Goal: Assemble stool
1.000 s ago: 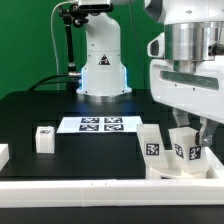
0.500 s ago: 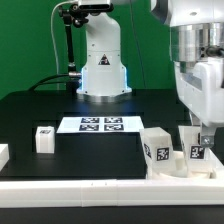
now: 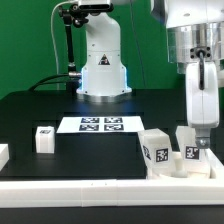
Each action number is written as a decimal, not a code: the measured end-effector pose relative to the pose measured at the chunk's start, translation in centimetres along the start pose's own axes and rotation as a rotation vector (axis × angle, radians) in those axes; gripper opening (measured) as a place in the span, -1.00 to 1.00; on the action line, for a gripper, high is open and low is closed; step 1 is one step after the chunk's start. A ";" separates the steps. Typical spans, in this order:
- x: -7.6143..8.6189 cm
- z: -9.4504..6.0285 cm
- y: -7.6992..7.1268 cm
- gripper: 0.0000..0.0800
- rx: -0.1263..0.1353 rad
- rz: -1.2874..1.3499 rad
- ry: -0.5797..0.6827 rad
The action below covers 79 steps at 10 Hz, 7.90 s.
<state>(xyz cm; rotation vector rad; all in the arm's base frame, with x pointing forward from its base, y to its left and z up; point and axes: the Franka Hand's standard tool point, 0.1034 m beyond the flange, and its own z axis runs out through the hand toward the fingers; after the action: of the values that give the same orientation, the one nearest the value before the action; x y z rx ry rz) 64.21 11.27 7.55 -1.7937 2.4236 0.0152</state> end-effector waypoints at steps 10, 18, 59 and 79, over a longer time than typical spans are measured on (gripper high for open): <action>-0.3 -2.3 0.1 0.62 -0.033 -0.531 0.001; -0.3 -2.8 0.1 0.62 -0.089 -1.325 0.020; 2.2 -0.7 -0.5 -0.15 -0.185 -1.647 0.060; 0.9 -0.9 -0.8 0.48 -0.082 -0.372 0.005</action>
Offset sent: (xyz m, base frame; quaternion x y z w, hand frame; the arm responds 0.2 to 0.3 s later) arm -0.0101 0.0037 0.0395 0.0134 -0.0396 -0.0669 0.9969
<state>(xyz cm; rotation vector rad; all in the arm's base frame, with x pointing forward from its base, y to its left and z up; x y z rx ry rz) 64.60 10.15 8.41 -2.2528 2.0806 0.0749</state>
